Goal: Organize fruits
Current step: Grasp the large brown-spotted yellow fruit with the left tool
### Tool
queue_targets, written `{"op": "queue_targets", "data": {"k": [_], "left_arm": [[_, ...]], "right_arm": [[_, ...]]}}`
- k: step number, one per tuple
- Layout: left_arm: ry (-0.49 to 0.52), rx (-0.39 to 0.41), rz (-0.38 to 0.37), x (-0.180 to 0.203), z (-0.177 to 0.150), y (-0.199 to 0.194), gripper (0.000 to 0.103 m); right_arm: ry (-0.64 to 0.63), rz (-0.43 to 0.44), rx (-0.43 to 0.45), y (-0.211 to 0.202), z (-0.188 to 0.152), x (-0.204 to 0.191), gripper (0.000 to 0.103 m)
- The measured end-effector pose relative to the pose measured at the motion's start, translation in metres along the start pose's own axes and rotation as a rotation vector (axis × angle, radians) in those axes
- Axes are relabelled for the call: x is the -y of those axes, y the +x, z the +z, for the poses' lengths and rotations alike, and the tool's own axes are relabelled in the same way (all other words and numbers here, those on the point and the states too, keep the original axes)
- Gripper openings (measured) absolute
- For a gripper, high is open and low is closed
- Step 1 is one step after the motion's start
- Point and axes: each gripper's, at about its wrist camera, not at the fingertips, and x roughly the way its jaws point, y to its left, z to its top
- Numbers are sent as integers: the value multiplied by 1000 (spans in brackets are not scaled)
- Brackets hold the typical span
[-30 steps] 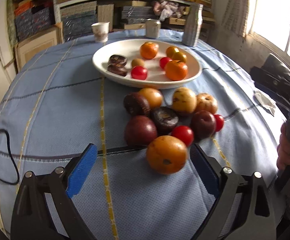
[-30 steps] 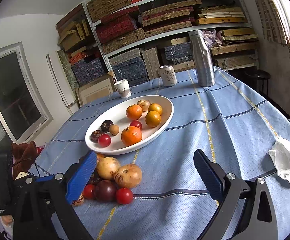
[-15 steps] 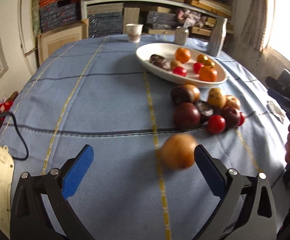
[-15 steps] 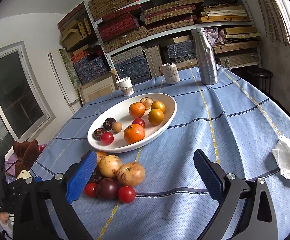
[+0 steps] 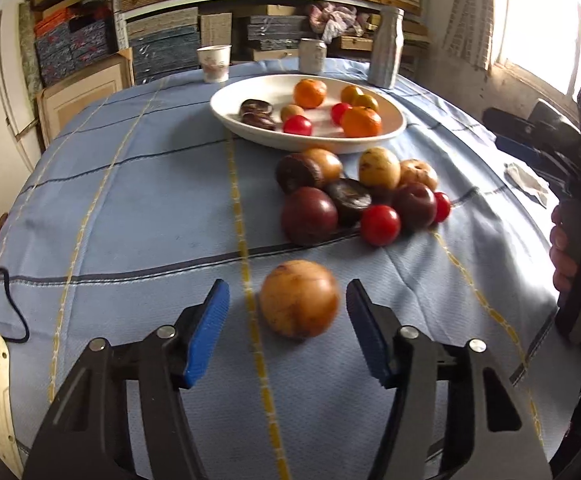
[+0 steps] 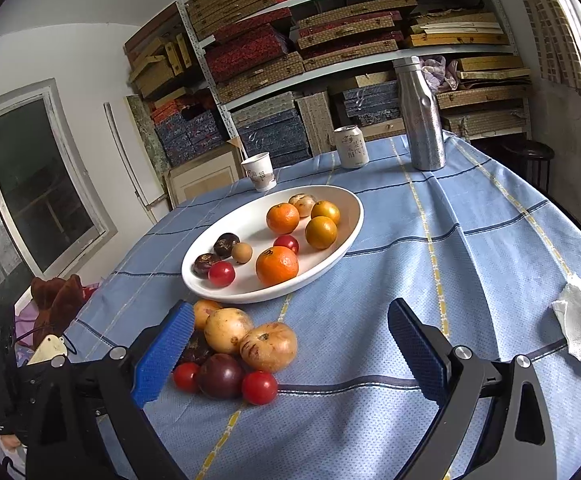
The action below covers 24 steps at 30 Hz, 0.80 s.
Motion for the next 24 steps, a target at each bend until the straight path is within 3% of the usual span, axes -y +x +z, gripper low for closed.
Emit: {"op": "queue_targets", "data": {"k": [9, 13, 15, 20, 24], "left_arm": [[16, -46, -30, 8, 2, 12, 57], [-26, -48, -34, -1, 3, 13, 44], [-53, -47, -58, -6, 2, 14, 44], [-61, -40, -65, -8, 2, 13, 43], [-57, -37, -60, -6, 2, 13, 44]], "right_arm": [[-37, 33, -58, 4, -3, -8, 98], [-102, 57, -93, 8, -10, -21, 98], [-156, 53, -104, 9, -14, -31, 95], [-220, 33, -154, 15, -22, -43, 59], [-262, 37, -208, 22, -28, -50, 57]]}}
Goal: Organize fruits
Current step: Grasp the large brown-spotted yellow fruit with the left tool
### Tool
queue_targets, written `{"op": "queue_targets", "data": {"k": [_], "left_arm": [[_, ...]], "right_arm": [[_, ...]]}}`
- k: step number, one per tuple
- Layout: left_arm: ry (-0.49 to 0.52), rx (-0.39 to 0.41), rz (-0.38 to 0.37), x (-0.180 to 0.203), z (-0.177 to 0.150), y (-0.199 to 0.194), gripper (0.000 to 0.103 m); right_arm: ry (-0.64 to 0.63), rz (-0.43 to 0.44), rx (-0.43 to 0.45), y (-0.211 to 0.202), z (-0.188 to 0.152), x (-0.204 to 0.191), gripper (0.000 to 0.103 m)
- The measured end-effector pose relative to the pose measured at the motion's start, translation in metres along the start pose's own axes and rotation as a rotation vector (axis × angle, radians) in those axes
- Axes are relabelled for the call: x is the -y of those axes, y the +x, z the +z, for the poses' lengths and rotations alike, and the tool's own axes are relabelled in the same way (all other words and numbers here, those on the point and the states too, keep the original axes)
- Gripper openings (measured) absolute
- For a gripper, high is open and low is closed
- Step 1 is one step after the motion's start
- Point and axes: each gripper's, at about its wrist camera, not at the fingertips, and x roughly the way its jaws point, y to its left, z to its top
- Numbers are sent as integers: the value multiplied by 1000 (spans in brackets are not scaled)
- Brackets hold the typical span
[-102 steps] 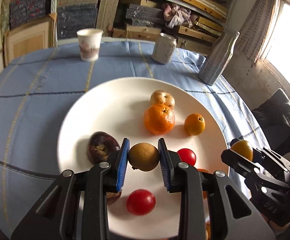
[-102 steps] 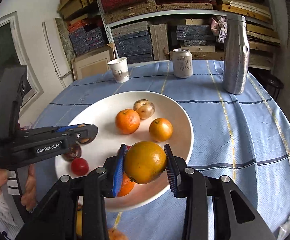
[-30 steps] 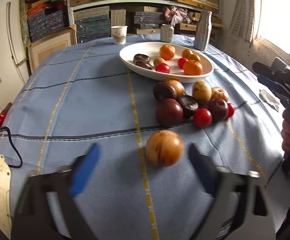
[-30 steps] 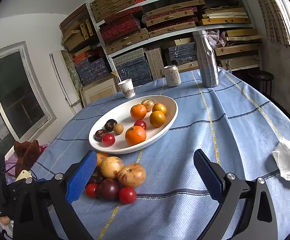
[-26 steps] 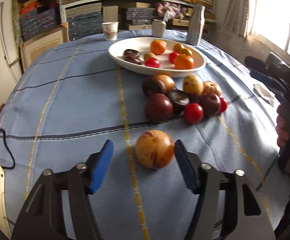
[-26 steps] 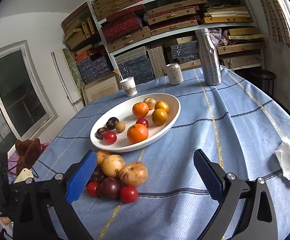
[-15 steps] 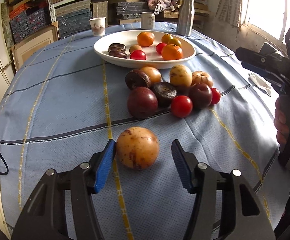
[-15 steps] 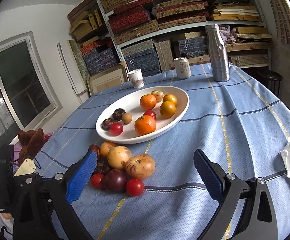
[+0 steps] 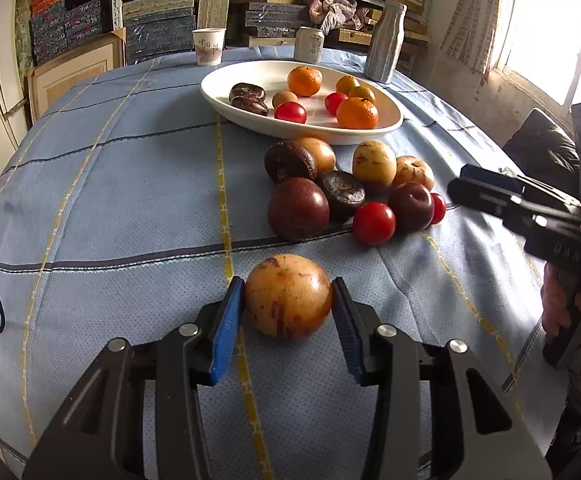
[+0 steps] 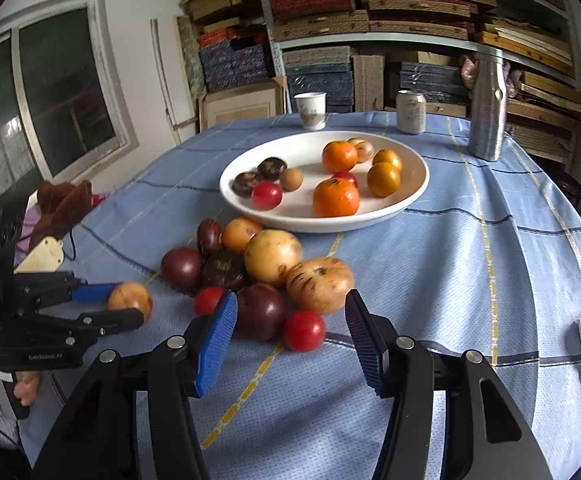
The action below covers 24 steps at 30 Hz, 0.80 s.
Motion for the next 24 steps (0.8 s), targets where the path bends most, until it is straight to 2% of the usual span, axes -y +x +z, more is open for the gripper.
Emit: {"op": "queue_targets", "data": {"k": [3, 5, 8, 14, 18, 22, 24], "left_arm": [[2, -1, 1, 1, 0, 0, 44], [2, -1, 2, 1, 0, 0, 44], [0, -3, -2, 1, 1, 1, 44], [0, -18, -13, 1, 1, 3, 44], [0, -22, -14, 1, 1, 5, 44], [0, -26, -15, 2, 1, 5, 44], [0, -26, -16, 2, 1, 6, 44]], "right_arm": [[-33, -10, -23, 4, -2, -7, 56], [-38, -13, -34, 6, -3, -8, 50], [-33, -7, -56, 9, -4, -7, 47], [-58, 2, -78, 11, -7, -13, 47], [-15, -2, -32, 1, -7, -5, 47], [4, -4, -85, 12, -6, -1, 46], [27, 5, -96, 14, -6, 3, 42]]}}
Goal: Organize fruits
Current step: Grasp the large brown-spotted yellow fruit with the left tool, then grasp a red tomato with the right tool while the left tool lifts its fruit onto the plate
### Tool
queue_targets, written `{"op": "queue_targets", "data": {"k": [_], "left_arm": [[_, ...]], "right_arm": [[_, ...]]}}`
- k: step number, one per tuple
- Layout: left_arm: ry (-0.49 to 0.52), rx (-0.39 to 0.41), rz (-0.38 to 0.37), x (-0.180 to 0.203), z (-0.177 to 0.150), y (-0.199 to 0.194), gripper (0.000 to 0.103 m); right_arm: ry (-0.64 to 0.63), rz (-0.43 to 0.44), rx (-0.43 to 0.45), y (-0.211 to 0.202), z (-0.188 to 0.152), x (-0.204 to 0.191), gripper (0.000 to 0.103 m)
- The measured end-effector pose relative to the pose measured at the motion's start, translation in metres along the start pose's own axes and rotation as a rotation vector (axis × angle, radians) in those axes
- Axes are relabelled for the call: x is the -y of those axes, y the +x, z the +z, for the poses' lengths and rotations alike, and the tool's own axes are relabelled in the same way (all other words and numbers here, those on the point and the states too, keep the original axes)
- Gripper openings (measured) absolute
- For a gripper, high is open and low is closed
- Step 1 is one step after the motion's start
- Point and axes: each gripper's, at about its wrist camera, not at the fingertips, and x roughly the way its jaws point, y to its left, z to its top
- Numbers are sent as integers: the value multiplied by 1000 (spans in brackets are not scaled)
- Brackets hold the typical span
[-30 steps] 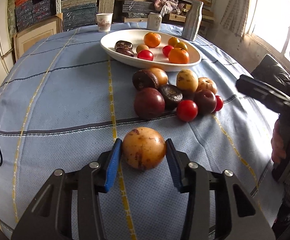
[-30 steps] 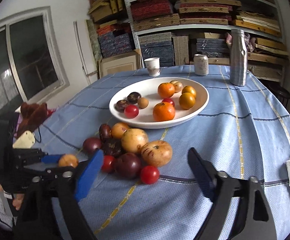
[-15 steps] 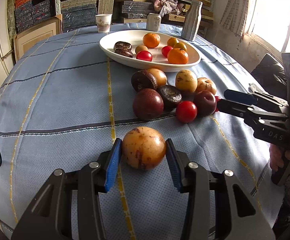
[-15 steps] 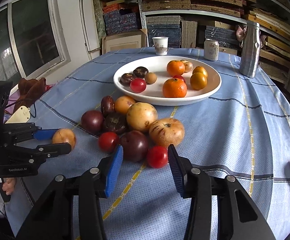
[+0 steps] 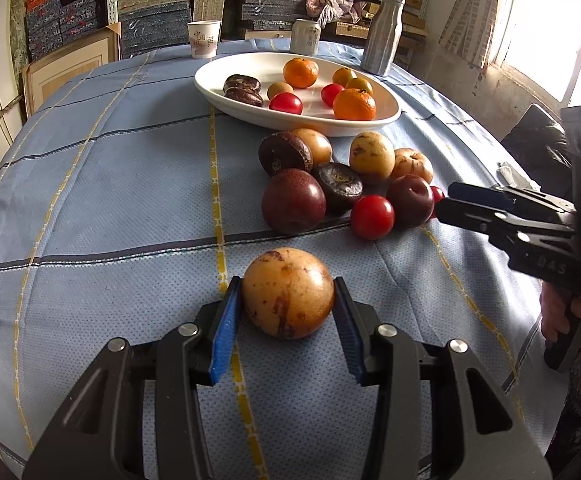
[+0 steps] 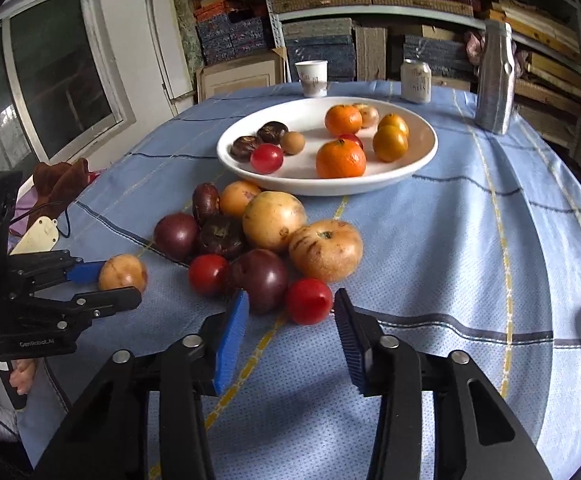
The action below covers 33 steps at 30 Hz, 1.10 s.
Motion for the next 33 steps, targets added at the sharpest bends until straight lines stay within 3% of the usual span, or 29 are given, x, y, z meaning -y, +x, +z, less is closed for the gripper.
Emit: {"op": "queue_targets", "data": {"k": [3, 6, 13, 21, 24, 26, 33], "left_arm": [[2, -2, 3, 0, 0, 0, 44], [2, 0, 2, 0, 0, 0, 44], [-1, -2, -2, 0, -1, 0, 44], [0, -5, -3, 0, -1, 1, 44], [0, -10, -15, 0, -1, 2, 44], [-1, -11, -24, 0, -1, 3, 44], [-5, 8, -38, 0, 0, -1, 43]], "right_arm": [[-47, 25, 52, -9, -1, -11, 42], [-135, -6, 29, -5, -1, -29, 42], [72, -40, 30, -8, -1, 11, 42], [26, -30, -99, 21, 0, 2, 36], [22, -29, -99, 22, 3, 1, 34], [33, -11, -97, 22, 3, 3, 26], [87, 34, -80, 19, 4, 13, 24]]}}
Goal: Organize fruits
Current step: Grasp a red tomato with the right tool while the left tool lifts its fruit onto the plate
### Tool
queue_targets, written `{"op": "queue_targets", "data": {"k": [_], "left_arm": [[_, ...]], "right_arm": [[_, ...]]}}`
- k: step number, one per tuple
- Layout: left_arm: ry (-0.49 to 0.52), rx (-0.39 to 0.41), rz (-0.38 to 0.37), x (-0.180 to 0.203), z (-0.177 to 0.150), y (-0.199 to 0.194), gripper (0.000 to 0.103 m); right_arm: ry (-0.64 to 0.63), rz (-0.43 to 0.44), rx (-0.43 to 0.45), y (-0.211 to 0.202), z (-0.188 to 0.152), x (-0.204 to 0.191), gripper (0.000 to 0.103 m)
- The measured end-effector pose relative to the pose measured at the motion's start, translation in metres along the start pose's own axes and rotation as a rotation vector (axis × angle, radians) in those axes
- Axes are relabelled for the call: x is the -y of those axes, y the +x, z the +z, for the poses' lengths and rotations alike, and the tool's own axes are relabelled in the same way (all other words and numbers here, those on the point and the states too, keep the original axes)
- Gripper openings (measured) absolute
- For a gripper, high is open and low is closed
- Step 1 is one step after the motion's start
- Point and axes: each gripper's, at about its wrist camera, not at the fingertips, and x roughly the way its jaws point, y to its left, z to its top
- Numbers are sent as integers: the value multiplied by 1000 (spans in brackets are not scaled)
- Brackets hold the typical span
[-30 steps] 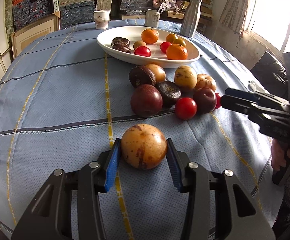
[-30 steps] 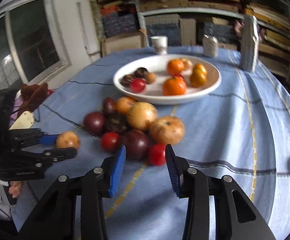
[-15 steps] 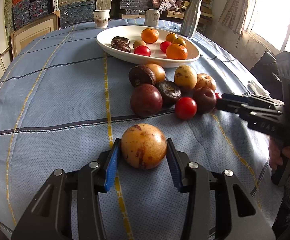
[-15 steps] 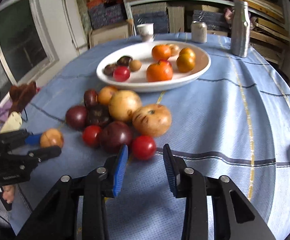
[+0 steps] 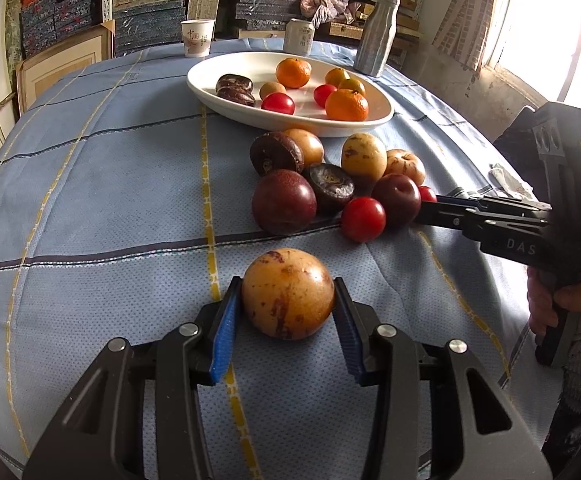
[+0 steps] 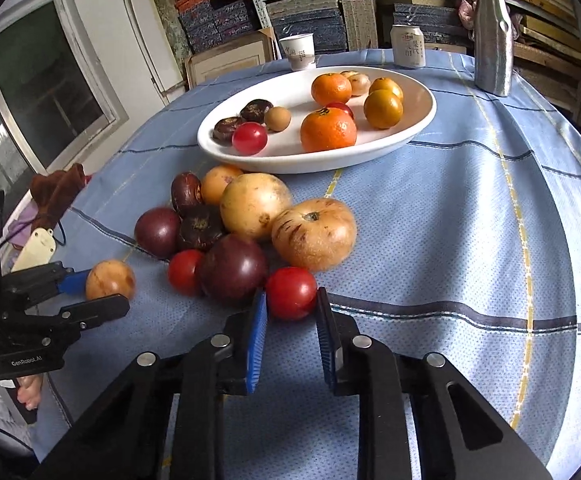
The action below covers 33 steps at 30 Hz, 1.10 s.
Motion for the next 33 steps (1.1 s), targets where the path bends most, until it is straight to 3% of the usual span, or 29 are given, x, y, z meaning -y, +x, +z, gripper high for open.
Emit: {"op": "queue_targets", "data": {"k": [4, 6, 11, 16, 22, 33], "left_arm": [[9, 25, 22, 0, 11, -9, 43], [26, 57, 70, 0, 30, -17, 43], [7, 140, 103, -4, 97, -28, 43], [-57, 152, 120, -14, 155, 3, 43], [-111, 127, 131, -28, 196, 59, 43], [-146, 76, 116, -53, 228, 122, 43]], "right_arm": [[44, 33, 60, -15, 3, 9, 24], [48, 39, 89, -24, 8, 12, 24], [31, 10, 143, -44, 36, 18, 24], [10, -42, 197, -50, 78, 20, 24], [39, -48, 200, -15, 115, 27, 24], [61, -87, 147, 35, 121, 48, 26]]}}
